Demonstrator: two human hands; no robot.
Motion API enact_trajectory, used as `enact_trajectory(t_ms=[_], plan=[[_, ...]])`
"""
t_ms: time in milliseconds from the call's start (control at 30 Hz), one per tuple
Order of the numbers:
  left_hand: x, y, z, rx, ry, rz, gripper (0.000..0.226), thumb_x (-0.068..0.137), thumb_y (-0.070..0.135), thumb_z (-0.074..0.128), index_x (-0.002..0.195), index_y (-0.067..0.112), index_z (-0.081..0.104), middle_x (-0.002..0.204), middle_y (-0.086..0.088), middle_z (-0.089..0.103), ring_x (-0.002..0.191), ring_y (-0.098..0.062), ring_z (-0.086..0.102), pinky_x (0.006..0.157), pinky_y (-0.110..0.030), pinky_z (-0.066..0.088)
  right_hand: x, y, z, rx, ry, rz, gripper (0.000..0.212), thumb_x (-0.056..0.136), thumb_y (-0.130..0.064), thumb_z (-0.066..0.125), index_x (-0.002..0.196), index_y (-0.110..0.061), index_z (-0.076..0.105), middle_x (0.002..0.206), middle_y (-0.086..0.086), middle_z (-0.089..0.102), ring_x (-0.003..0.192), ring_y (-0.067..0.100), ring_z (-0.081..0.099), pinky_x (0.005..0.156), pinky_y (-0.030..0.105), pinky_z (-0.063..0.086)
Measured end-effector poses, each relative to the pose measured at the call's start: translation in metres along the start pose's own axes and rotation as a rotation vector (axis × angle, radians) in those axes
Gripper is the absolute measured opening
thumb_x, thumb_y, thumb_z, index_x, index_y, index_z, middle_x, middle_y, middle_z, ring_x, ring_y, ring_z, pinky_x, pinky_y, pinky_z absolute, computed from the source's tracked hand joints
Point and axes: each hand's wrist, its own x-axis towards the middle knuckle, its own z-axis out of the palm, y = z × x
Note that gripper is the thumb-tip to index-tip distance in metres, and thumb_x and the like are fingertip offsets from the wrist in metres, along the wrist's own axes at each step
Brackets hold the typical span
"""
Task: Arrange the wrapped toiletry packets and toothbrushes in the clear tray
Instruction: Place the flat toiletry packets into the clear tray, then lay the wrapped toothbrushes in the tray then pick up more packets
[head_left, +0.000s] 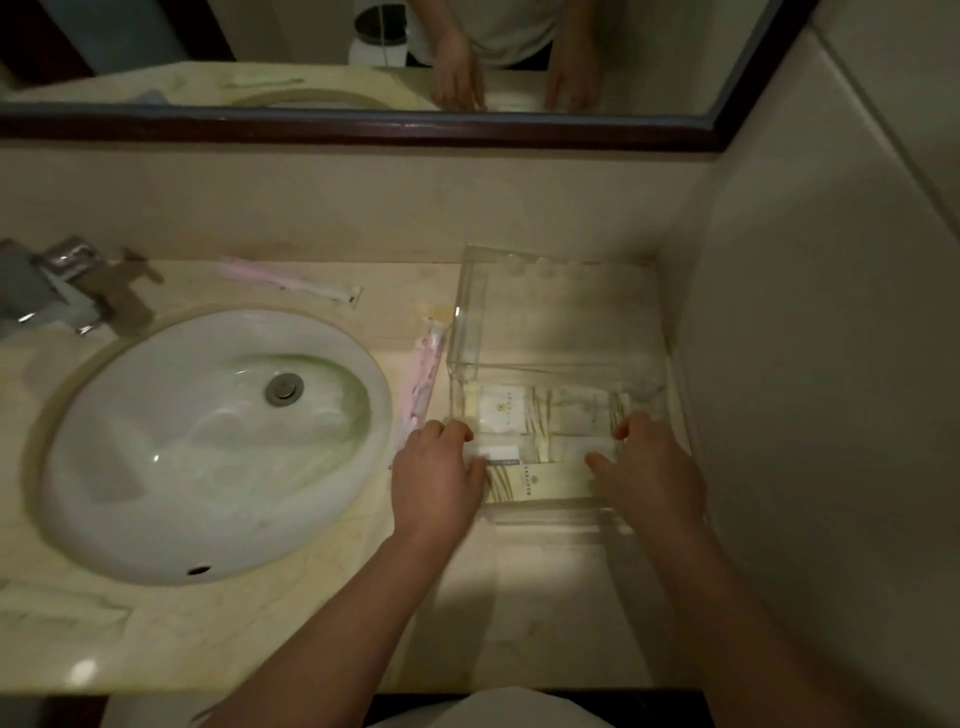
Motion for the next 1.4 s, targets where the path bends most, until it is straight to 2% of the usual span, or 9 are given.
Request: enact_trajectory(t_ms=[200,333,433,600,767,933,1067,1267,1400], plan=[[0.037,-0.052,-0.041,-0.242,0.152,-0.359,0.02,0.083,0.018,0.056,0.101,0.017,0.065,0.094,-0.004,0.066,0.086,-0.024,0.062,0.07,-0.031,0.047,0.001,-0.094,0.01,0.162,-0.042,-0.302,0.022,0.086,-0.043,0.058,0.092,-0.024,0.064,0.089,0.0,0.072,0.089,0.024,0.066,0.073,0.031,0.049],[0.1,-0.107,-0.084,-0.227,0.177,-0.413,0.026,0.087,0.017,0.051,0.109,0.016,0.065,0.107,-0.008,0.069,0.097,-0.028,0.064,0.081,-0.033,0.05,0.02,-0.17,0.031,0.069,-0.108,-0.41,0.039,0.09,-0.043,0.054,0.112,-0.012,0.062,0.11,0.011,0.068,0.103,0.031,0.063,0.078,0.031,0.046],[0.15,-0.139,-0.104,-0.306,0.163,-0.471,0.03,0.091,0.023,0.051,0.116,0.011,0.062,0.115,-0.011,0.067,0.105,-0.031,0.061,0.084,-0.033,0.046,0.04,-0.208,0.048,-0.017,-0.122,-0.359,0.053,0.092,-0.045,0.053,0.127,-0.005,0.053,0.121,0.014,0.065,0.108,0.032,0.063,0.085,0.034,0.049],[0.219,-0.171,-0.1,-0.682,0.052,-0.91,0.076,0.078,0.044,0.069,0.133,0.002,0.039,0.135,-0.019,0.051,0.116,-0.037,0.055,0.096,-0.044,0.049,0.057,-0.243,0.071,-0.045,-0.201,-0.122,0.064,0.088,-0.034,0.064,0.133,-0.001,0.036,0.121,0.014,0.064,0.11,0.033,0.063,0.079,0.033,0.048],[0.248,-0.164,-0.086,-0.616,0.003,-1.094,0.104,0.072,0.056,0.071,0.146,0.011,0.014,0.142,-0.017,0.03,0.126,-0.035,0.043,0.099,-0.042,0.039,0.059,-0.247,0.09,0.023,-0.111,-0.05,0.05,0.089,-0.009,0.055,0.134,-0.001,0.033,0.098,0.011,0.066,0.087,0.032,0.064,0.066,0.031,0.042],[0.255,-0.173,-0.072,-0.814,0.108,-1.161,0.083,0.08,0.033,0.068,0.144,0.015,0.018,0.14,-0.012,0.039,0.122,-0.029,0.05,0.094,-0.035,0.04,0.052,-0.244,0.086,0.211,-0.159,-0.012,0.022,0.084,-0.011,0.058,0.104,-0.011,0.051,0.088,0.004,0.059,0.084,0.027,0.063,0.065,0.028,0.042],[0.229,-0.196,-0.061,-0.917,0.144,-0.997,0.052,0.075,0.019,0.07,0.123,0.006,0.054,0.12,-0.013,0.064,0.106,-0.033,0.064,0.094,-0.038,0.053,0.048,-0.234,0.071,0.36,-0.339,-0.077,0.007,0.083,-0.02,0.063,0.077,-0.016,0.061,0.07,-0.003,0.061,0.071,0.018,0.061,0.058,0.027,0.045],[0.178,-0.182,-0.077,-1.063,0.004,-0.833,0.012,0.08,0.01,0.072,0.082,0.003,0.062,0.079,-0.015,0.06,0.056,-0.023,0.055,0.056,-0.031,0.046,0.025,-0.205,0.04,0.872,-0.401,0.008,0.019,0.088,-0.02,0.066,0.1,-0.007,0.073,0.088,0.009,0.072,0.071,0.013,0.063,0.066,0.024,0.053],[0.124,-0.133,-0.1,-1.313,-0.064,-0.789,0.007,0.089,0.013,0.066,0.083,0.012,0.062,0.082,-0.007,0.064,0.069,-0.019,0.06,0.065,-0.03,0.05,0.005,-0.171,0.01,0.972,-0.378,-0.013,0.019,0.091,-0.029,0.062,0.097,-0.016,0.075,0.072,-0.003,0.066,0.062,0.01,0.053,0.062,0.023,0.045]])
